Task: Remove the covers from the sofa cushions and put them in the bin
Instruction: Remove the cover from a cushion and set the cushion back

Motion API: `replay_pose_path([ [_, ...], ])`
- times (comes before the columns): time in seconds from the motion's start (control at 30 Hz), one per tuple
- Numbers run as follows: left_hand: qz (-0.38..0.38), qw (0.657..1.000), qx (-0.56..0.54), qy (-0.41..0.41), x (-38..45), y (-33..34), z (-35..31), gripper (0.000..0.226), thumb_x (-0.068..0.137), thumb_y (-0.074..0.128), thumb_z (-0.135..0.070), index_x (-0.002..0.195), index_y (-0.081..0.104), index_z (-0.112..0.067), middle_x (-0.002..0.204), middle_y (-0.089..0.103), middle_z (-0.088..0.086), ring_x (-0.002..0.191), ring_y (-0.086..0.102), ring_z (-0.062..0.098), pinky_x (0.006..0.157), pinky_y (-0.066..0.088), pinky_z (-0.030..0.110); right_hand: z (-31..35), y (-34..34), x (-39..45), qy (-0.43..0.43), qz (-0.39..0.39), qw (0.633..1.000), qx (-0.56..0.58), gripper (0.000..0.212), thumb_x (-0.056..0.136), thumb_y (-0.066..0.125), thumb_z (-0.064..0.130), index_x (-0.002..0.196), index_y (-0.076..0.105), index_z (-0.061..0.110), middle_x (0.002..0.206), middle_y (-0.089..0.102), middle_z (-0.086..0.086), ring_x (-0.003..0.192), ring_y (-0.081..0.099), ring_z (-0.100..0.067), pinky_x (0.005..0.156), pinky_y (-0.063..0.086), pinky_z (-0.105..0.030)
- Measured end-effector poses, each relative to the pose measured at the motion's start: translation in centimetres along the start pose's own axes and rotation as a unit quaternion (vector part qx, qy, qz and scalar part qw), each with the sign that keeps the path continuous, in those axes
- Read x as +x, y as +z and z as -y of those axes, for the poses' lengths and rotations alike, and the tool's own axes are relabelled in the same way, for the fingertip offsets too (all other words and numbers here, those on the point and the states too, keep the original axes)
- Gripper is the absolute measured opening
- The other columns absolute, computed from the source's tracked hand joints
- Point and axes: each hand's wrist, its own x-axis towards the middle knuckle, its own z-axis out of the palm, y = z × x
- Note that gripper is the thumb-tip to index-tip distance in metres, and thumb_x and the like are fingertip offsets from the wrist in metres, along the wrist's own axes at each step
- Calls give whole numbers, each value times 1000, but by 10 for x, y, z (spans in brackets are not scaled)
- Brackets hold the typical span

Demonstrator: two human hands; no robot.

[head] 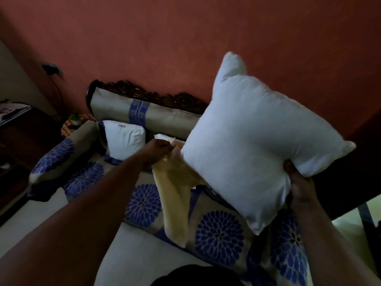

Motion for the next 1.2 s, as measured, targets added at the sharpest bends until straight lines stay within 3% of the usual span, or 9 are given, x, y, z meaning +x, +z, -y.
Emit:
replay_pose_path([
  [0.1,1,999,-47,13,-4,-8,-4,21,101,59,-30,88,69,-17,75,64,2,67,58,10,54,47,13,-10,6,4,7,-30,999,-13,67,73,86,40,130,65,12,130,68,0,120,64,-23,100,53,-42],
  [0.2,-30,996,-81,17,-2,-17,-11,15,101,58,-34,95,70,-26,81,67,-2,76,62,12,66,49,21,-38,-12,25,-17,-15,999,-45,71,68,91,53,129,67,25,133,66,7,124,62,-19,107,46,-50],
  [0.37,-27,985,-164,48,-7,-32,-30,24,103,53,-34,113,71,-19,92,70,-5,87,64,11,70,49,24,-15,41,-9,39,55,997,-38,83,60,92,44,131,62,15,114,74,10,107,70,-13,76,60,-26],
  [0.53,31,940,-332,76,-9,-50,-49,25,102,56,-26,110,72,-9,102,75,9,95,72,22,85,59,33,-22,53,-19,42,75,993,-81,99,36,95,65,121,66,25,116,73,10,105,70,-9,85,56,-34],
  [0.73,36,971,-209,110,-8,-61,-46,57,74,77,-59,106,74,-12,103,74,9,101,69,26,91,56,43,-24,63,-29,51,87,991,-93,70,60,91,45,121,64,24,108,73,18,99,69,-1,83,57,-28],
  [0.9,54,987,-39,147,-12,-66,-40,90,56,80,-67,130,62,-19,123,68,2,114,63,19,99,51,40,-29,60,-34,60,55,994,-72,95,35,98,59,118,65,26,107,75,15,100,71,-7,81,58,-30],
  [1.0,62,979,63,185,-16,-57,-34,108,51,84,-67,142,49,-20,141,57,1,129,53,19,109,43,39,-24,59,-37,54,35,996,-65,87,56,94,53,130,63,19,123,71,-1,114,67,-22,98,53,-45],
  [1.1,25,965,128,229,-21,-45,-39,91,64,87,-58,139,53,-19,136,60,2,124,56,18,104,46,36,-26,61,-38,52,29,995,-75,75,67,90,47,130,64,18,131,66,-13,120,63,-33,103,50,-54],
  [1.2,-25,979,73,188,-19,-43,-42,57,77,81,-51,121,69,-16,115,71,2,106,66,17,93,53,37,-7,80,-54,48,17,986,-158,52,79,86,33,123,62,18,128,66,-2,110,63,-22,83,54,-28],
])
